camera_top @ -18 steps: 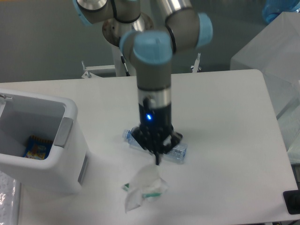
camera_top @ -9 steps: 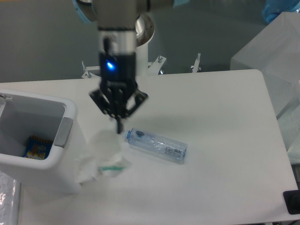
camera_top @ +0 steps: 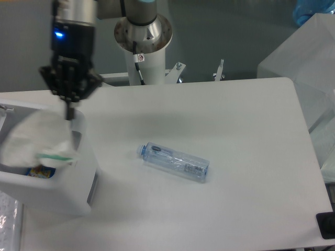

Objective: Place the trash in the trash can
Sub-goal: 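Lift the wrapper and carry it over the white trash bin, then open the gripper to drop the wrapper into the bin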

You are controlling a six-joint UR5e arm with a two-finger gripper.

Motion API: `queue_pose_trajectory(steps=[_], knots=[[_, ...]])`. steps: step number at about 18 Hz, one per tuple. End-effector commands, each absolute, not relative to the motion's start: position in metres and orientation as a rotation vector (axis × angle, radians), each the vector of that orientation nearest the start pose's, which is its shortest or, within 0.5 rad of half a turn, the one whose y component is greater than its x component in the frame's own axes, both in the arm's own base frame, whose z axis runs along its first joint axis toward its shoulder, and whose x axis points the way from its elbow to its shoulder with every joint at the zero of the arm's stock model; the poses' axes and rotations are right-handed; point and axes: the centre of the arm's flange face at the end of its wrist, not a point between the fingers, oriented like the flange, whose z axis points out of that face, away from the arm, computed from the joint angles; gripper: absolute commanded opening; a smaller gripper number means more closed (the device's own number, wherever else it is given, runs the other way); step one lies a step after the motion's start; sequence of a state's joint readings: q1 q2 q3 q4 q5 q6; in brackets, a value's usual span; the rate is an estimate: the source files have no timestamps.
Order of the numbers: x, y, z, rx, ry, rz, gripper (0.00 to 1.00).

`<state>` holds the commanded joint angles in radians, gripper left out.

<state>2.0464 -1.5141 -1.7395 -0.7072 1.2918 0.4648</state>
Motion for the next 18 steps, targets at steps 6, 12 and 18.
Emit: queue_pose_trajectory(steps=[6,12,18], knots=[[-0.063,0.518,0.538,-2.339,0.145,0.044,0.00],[-0.062,0.520,0.519,-2.373,0.112,0.010,0.00],[-0.064,0.520,0.509,-2.394,0.103,0.009,0.00]])
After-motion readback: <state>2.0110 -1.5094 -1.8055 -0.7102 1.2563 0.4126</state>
